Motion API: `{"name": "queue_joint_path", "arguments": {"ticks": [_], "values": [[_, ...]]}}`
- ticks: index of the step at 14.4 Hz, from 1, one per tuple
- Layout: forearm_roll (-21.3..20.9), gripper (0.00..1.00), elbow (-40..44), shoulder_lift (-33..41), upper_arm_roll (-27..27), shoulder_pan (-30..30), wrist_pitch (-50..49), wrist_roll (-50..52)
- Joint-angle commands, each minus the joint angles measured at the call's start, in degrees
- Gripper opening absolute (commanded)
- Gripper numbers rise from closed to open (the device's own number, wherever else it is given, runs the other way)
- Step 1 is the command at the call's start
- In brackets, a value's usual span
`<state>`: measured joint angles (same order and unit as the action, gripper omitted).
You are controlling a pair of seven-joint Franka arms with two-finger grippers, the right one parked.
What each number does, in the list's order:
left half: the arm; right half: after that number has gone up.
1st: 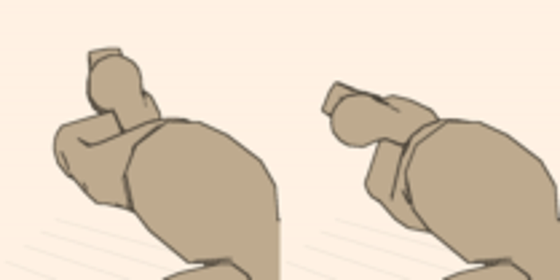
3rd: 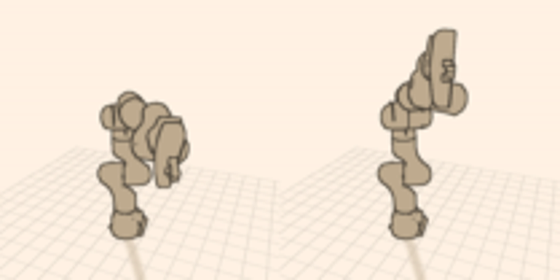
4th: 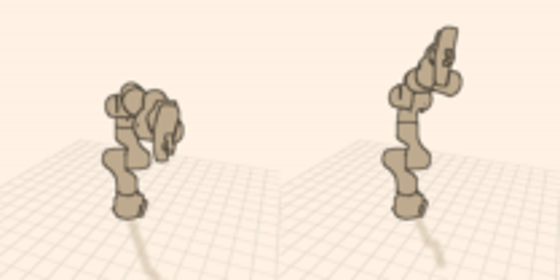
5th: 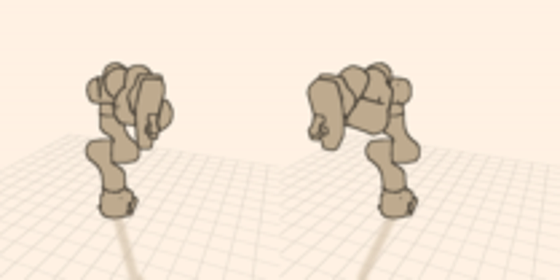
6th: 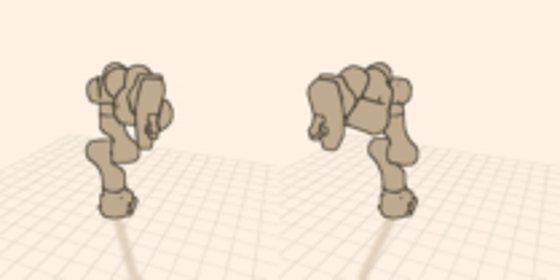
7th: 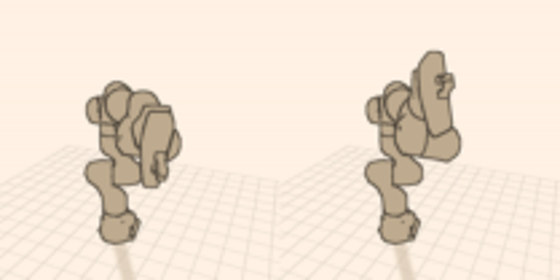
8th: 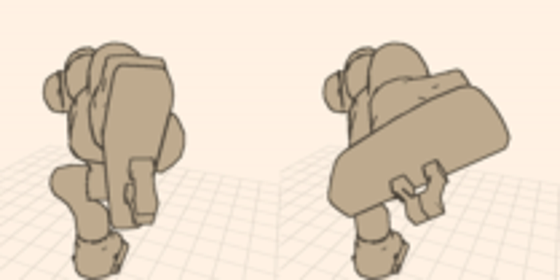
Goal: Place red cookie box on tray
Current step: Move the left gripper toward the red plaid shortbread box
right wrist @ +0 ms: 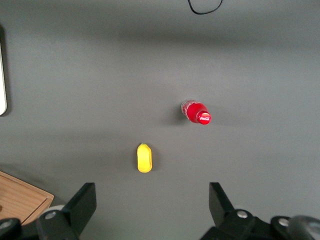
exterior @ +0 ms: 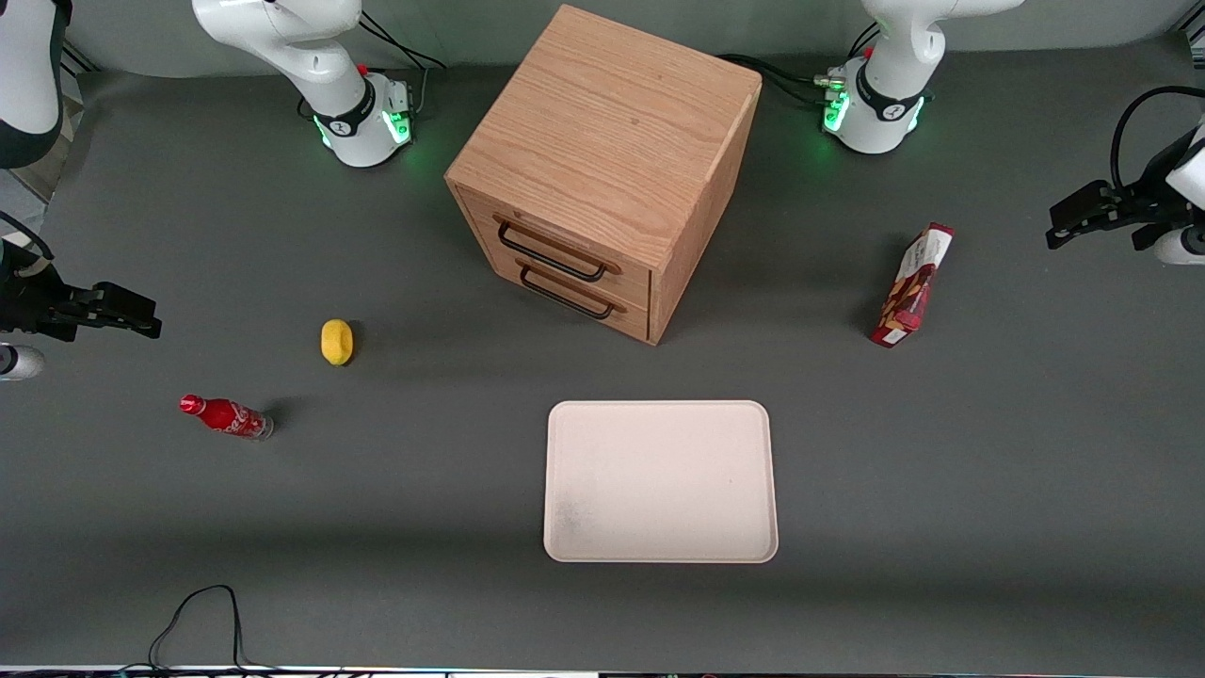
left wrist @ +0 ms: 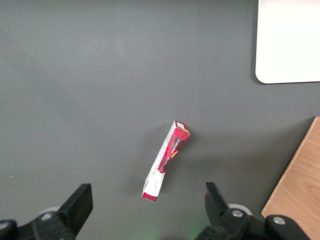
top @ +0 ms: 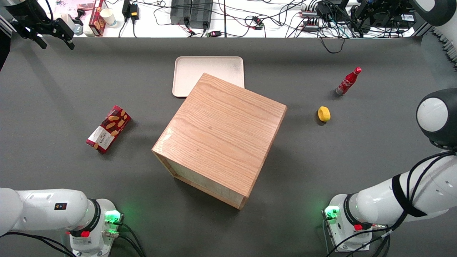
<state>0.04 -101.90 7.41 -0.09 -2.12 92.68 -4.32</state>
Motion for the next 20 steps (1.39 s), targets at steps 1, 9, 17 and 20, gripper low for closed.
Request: {"name": "queue_joint_path", "arguments": {"ticks": [1,9,17,20], "values": [[-1.3,1.00,1.5,-0.9,0.4,0.3,-1.8,0.9],[-1.8,0.98,-11.8,-2.2,0.3,0.3,2.0,0.3],[-5.8,0.97,-42.0,0.9,3.6,0.3,33.5,-6.5],[-5.8,0.98,-48.9,0.1,3.6,0.4,44.1,-8.6]]}}
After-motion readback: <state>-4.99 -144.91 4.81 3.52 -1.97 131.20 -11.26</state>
